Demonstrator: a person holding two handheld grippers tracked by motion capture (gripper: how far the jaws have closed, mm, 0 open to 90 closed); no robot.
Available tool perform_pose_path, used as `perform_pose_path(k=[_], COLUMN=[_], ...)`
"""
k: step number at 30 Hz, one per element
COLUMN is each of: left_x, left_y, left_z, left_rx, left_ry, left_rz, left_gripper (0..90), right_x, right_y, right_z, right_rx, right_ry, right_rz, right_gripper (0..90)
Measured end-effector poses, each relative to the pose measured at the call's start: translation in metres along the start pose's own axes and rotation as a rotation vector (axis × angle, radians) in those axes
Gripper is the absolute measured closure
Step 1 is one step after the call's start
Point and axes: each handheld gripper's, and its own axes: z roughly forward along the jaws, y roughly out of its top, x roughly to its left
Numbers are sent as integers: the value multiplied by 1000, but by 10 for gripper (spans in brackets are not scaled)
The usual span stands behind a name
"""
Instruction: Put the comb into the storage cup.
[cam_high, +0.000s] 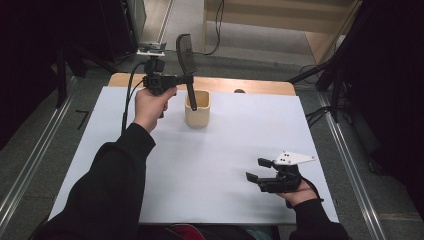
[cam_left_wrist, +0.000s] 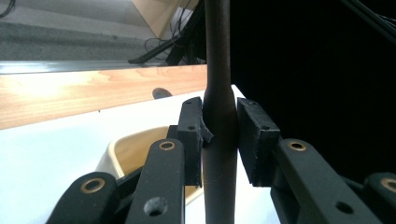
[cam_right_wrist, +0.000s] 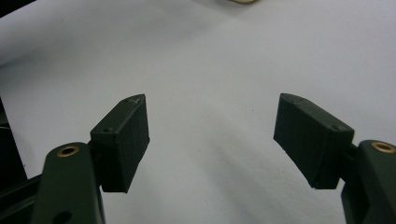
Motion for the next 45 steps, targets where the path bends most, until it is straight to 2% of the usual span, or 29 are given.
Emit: perform_pose_path(k=[12,14,16,20,25,28,30,37,45], left_x=[3,4,5,8,11,10,9,11,16], left_y=[19,20,21,22,22,19,18,15,9], left_z=[7,7,8,10,11,13,16,22,28], left_rx=[-29,-33,-54,-60,-64,-76,-74,-71,-68], left_ry=[45,56,44,63,84,75,82,85,88], left_rz=[10,14,-1,1,10,14,31,41,36], left_gripper=[729,729,729,729,730,730,730,730,730], right_x=[0,0,0,0,0,0,0,1,1], right_y=[0,0,0,0,0,0,-1,-1,-1], right_z=[0,0,0,0,0,0,0,0,0], right_rx=[1,-2,0,1,0,6,9,12,9], right_ry=[2,2,3,1,2,-2,-6,-1,3], right_rz=[-1,-1,-3,-3,-2,5,4,2,2], right_gripper=[247,248,248,248,248,248,248,248,248])
